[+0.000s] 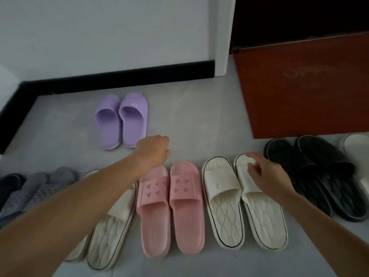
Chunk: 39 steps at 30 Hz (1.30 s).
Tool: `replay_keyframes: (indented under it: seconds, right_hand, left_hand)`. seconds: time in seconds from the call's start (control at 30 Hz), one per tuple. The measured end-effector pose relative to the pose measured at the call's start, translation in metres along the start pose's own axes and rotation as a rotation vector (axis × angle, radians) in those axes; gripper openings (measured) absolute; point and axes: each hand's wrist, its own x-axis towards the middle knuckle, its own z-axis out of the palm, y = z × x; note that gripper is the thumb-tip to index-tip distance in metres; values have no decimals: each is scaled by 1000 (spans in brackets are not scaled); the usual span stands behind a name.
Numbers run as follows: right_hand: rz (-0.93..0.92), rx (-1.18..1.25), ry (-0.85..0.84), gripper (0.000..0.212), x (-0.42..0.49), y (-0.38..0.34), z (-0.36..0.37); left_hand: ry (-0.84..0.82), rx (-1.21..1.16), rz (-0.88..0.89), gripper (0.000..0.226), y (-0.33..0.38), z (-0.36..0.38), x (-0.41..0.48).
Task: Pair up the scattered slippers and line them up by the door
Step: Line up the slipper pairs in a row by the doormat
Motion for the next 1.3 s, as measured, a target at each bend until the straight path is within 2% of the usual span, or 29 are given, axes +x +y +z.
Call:
replay_keyframes:
  seconds: [0.13, 0.27, 0.37, 0.5, 0.63, 0.77, 0.87, 0.93, 1.03, 1.17, 1.3]
  right_hand:
    - [9, -19, -135, 39, 8, -29, 3]
    - [-122, -244, -320, 49, -10, -48, -6]
    - [-186, -470, -475, 57, -28, -53, -24]
    - [-181, -596, -660, 59, -34, -76, -38]
    - [-163, -611, -558, 59, 4, -122, 4]
    - [-131, -401, -417, 54, 68, -183, 81]
    - [-133, -271, -342, 52, 107, -222, 123]
    - [-156, -254, -327, 52, 126, -239, 138]
    - [-132, -206, -298, 51, 145, -245, 146]
    - [-149, -187, -279, 51, 146, -230, 142]
    - [-125, -200, -272, 51, 136, -207, 123]
  left_hand:
    - [-30, -14, 103, 37, -4, 5, 11]
    - [-74, -160, 183, 41, 17, 25, 19]
    - [-67, -264, 85, 39, -12, 39, 34]
    - [12, -278, -69, 33, -82, 51, 64]
    - [40, -323, -162, 29, -130, 65, 83]
    - [105, -372, -252, 28, -181, 82, 98]
    - [151, -393, -359, 37, -209, 97, 112]
    - [159, -461, -415, 52, -219, 104, 121]
    - [138, -645, -495, 68, -225, 102, 138]
    - [118, -732, -534, 55, -230, 94, 162]
    - [102, -694, -513, 48, -227, 83, 173]
